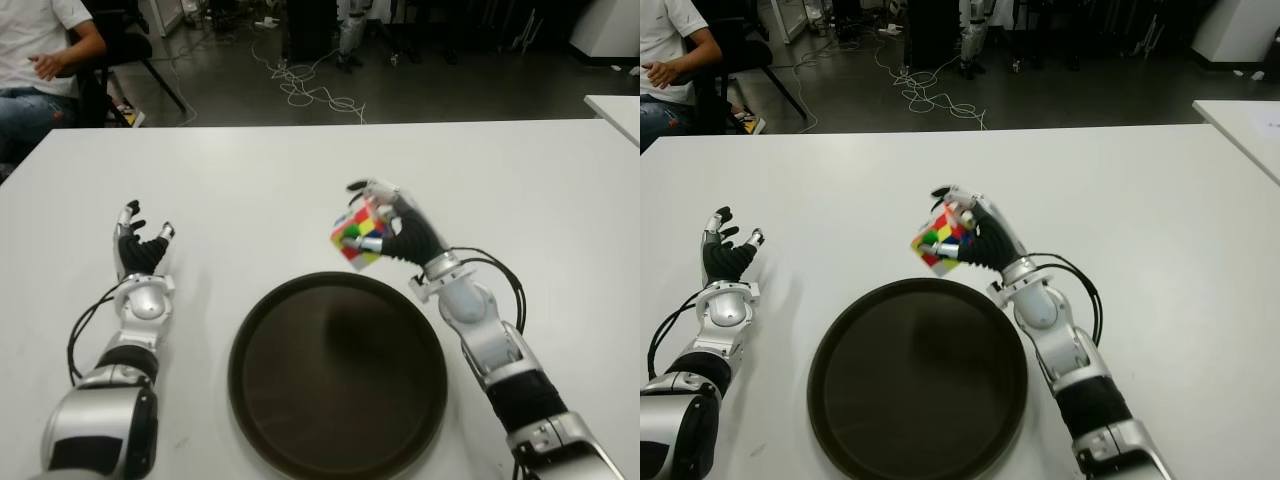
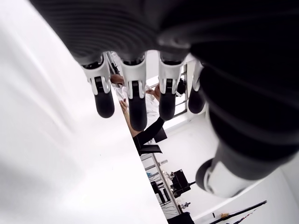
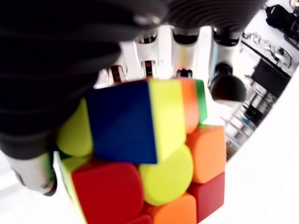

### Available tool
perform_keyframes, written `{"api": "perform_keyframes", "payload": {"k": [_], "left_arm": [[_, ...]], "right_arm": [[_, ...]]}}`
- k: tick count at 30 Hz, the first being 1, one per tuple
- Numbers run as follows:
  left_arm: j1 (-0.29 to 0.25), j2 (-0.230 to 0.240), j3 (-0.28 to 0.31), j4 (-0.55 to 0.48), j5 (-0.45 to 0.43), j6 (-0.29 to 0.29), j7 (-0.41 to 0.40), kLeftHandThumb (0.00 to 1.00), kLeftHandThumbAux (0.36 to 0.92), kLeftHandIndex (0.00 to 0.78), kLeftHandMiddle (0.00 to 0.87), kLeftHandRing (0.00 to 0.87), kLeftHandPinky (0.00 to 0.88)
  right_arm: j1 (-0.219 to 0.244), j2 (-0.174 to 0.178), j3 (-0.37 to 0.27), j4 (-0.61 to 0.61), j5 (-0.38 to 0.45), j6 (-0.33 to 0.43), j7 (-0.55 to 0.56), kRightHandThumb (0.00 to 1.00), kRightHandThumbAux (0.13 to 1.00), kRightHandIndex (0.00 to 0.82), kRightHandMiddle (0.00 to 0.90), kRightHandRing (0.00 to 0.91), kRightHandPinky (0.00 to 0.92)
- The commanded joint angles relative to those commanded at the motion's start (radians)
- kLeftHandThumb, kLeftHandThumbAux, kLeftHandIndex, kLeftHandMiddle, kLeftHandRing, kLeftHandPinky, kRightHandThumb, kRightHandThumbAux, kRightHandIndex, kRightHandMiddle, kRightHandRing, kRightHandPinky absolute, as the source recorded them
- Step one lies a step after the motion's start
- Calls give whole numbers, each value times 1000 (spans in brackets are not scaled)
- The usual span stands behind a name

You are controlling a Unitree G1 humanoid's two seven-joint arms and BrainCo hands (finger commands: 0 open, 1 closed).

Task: Pick up the Rubik's Cube and put it in the plate

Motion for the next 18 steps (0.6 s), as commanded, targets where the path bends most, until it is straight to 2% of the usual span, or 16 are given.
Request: {"api": "perform_keyframes", "payload": {"k": [5, 8, 18], "left_arm": [[2, -2, -8, -5, 9, 1, 9, 73, 728, 98, 136, 141, 122], [1, 2, -20, -7, 22, 8, 19, 77, 728, 96, 147, 146, 123], [-1, 0, -25, -10, 22, 26, 23, 82, 713, 95, 154, 154, 147]], "right_arm": [[10, -8, 8, -26, 28, 49, 82, 734, 706, 443, 885, 855, 843], [15, -11, 12, -37, 78, 76, 160, 735, 706, 442, 882, 851, 839], [30, -22, 23, -91, 128, 93, 257, 736, 706, 441, 866, 837, 830]]}}
